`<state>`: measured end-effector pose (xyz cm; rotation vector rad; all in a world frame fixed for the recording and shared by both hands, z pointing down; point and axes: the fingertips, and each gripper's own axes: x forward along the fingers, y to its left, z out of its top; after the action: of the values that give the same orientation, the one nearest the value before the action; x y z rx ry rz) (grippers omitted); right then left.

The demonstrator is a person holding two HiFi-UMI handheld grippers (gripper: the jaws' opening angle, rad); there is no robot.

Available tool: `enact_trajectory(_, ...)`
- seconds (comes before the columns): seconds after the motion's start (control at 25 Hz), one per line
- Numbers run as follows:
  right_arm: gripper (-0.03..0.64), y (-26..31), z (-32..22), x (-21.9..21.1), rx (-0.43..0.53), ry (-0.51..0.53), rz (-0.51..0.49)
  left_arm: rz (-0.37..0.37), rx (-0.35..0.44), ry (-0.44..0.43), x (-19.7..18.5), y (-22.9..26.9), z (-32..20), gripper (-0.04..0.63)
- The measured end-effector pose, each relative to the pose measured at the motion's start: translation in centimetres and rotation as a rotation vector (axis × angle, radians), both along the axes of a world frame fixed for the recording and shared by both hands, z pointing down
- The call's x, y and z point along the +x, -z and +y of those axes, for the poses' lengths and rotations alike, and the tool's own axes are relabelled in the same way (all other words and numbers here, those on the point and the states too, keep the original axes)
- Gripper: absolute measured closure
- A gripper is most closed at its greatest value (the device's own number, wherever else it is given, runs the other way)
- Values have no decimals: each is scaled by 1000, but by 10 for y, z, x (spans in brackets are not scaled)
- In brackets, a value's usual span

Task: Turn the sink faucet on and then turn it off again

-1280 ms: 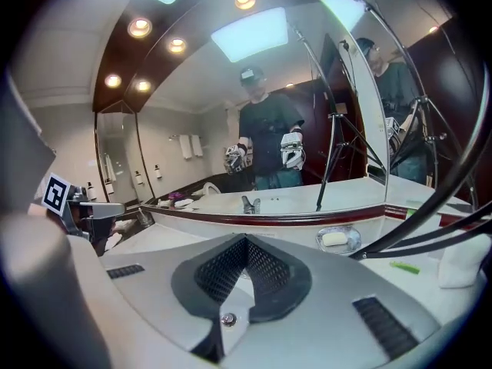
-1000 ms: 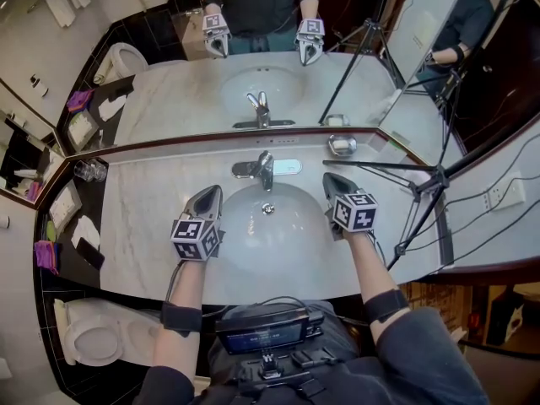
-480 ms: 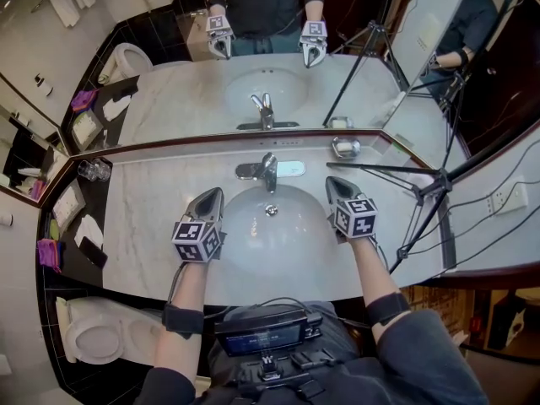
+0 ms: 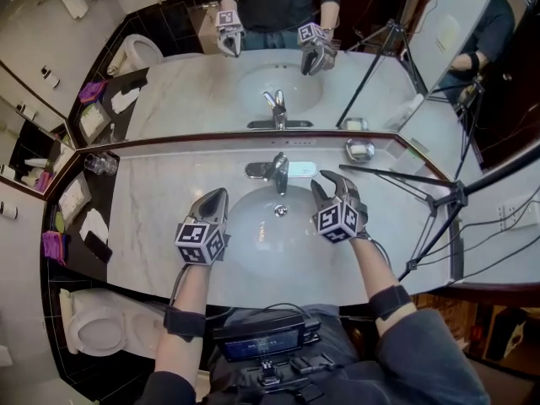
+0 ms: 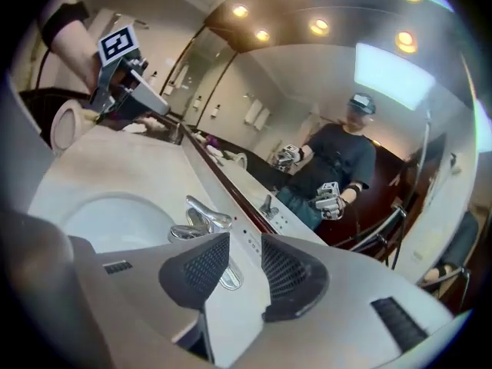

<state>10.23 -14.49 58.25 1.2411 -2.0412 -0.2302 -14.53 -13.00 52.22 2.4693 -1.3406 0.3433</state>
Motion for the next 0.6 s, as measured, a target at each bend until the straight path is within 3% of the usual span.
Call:
enact_trajectory(0.24,396,-24,-23,-45,9,206,212,-11,-4,14,-1,-6,-11,601)
enact_trajectory(0.6,304,-60,-48,-92,2,392,391,-19,-14,16,-2,-17,-22,601)
